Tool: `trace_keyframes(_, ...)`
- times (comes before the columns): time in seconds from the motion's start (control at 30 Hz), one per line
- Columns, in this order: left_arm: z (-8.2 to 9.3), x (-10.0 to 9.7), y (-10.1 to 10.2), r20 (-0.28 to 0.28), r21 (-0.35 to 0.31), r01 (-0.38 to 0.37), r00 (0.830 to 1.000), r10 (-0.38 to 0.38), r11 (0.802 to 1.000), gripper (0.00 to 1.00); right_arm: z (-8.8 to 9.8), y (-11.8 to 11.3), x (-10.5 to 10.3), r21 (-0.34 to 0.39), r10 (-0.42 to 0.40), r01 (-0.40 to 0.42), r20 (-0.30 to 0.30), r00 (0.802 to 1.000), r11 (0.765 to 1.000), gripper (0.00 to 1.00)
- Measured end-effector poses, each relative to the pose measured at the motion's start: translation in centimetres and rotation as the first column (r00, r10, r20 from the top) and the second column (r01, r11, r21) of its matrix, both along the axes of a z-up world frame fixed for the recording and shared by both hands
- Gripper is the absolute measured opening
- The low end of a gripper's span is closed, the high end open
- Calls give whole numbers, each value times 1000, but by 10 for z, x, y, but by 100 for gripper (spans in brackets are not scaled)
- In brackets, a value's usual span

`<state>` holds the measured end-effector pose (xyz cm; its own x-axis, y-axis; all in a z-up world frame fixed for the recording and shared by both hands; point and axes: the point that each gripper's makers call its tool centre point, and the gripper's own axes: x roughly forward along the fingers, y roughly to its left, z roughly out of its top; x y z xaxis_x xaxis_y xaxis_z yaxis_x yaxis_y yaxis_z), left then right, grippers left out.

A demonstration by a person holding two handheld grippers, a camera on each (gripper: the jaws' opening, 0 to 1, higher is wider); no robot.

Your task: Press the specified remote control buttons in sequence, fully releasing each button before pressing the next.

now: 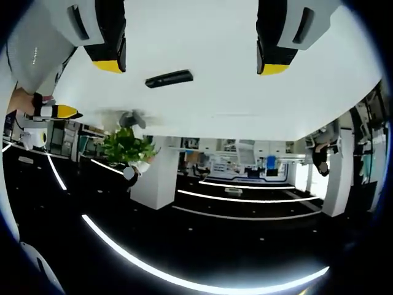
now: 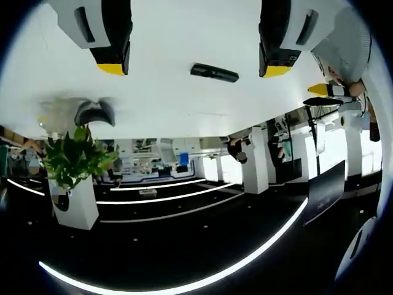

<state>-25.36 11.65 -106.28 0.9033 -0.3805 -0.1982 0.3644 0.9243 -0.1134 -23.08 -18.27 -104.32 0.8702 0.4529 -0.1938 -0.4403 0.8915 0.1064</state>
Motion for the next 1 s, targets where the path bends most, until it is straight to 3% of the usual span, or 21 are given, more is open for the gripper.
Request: trace_keyframes(1.0,-1,0,1,-7,4,-9,1000,9,1000,89,-4,0,-1,5,11,-11,-14,1000,1000,82)
